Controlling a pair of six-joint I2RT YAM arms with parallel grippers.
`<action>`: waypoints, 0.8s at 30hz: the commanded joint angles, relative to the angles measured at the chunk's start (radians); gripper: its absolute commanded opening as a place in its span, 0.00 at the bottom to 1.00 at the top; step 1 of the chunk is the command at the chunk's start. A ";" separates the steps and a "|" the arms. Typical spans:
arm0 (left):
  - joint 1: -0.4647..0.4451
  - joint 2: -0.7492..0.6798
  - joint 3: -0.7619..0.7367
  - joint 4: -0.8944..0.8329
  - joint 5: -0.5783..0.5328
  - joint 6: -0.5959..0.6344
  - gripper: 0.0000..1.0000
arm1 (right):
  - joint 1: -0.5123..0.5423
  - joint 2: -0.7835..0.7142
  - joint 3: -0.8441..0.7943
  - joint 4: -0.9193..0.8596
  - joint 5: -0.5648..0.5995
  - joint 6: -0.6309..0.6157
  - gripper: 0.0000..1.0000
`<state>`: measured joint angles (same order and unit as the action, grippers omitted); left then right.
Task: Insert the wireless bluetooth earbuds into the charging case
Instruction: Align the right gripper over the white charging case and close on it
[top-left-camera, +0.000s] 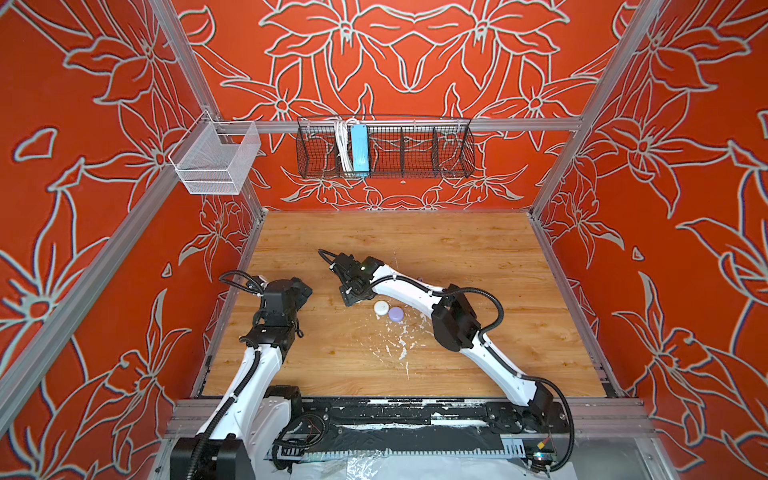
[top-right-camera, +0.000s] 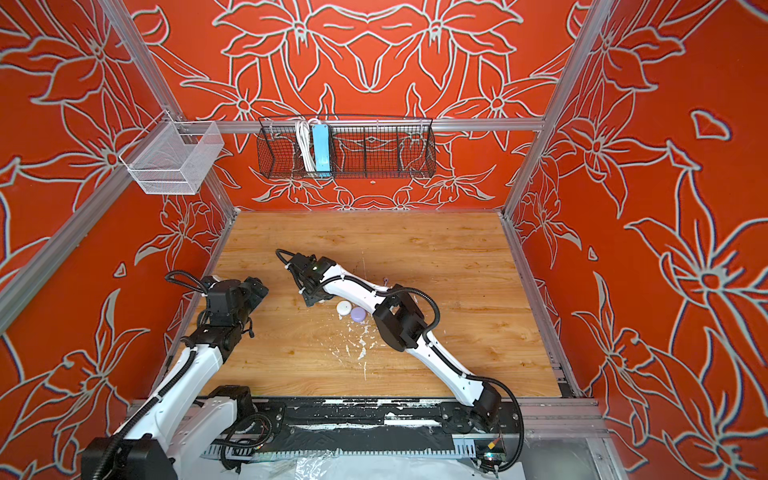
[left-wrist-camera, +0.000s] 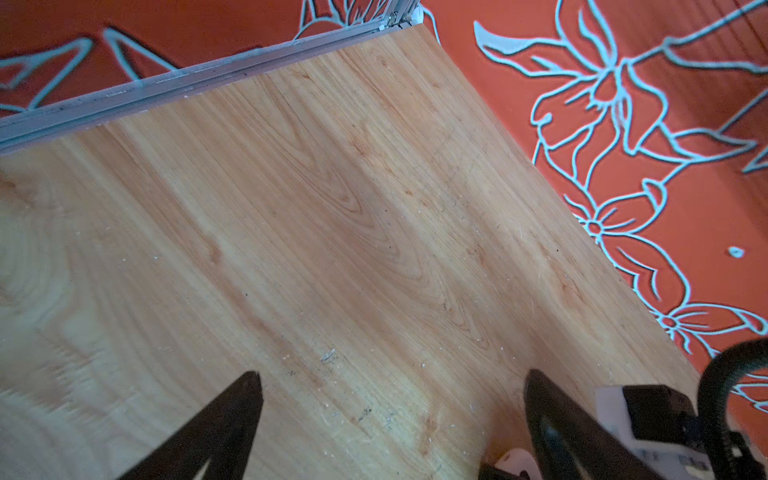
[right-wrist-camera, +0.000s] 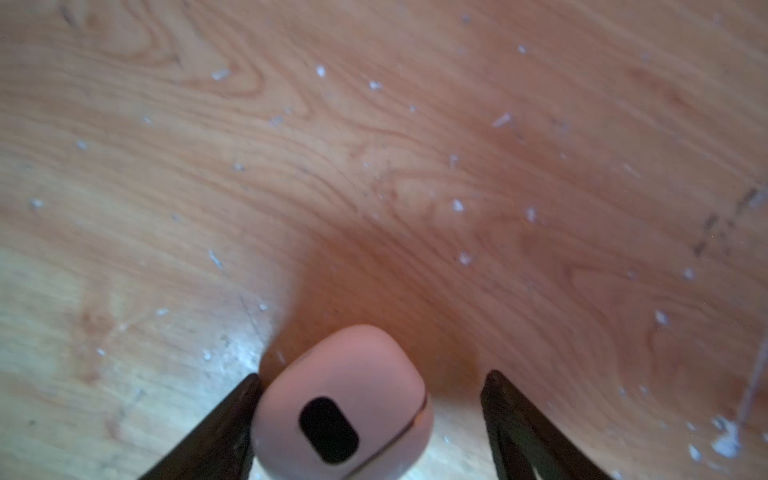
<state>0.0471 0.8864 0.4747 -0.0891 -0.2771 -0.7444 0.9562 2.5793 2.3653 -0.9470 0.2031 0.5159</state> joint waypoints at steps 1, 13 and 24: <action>0.004 -0.012 -0.011 -0.003 -0.024 -0.012 0.97 | 0.018 -0.054 -0.076 -0.078 0.088 0.006 0.85; 0.004 -0.019 -0.015 0.003 -0.017 -0.006 0.97 | 0.008 -0.170 -0.315 0.139 -0.024 -0.062 0.85; 0.004 0.005 -0.007 0.034 0.030 0.031 0.97 | -0.058 -0.184 -0.402 0.301 -0.157 -0.153 0.84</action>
<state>0.0471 0.8860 0.4747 -0.0818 -0.2569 -0.7254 0.9020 2.3833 1.9797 -0.6586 0.0769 0.3950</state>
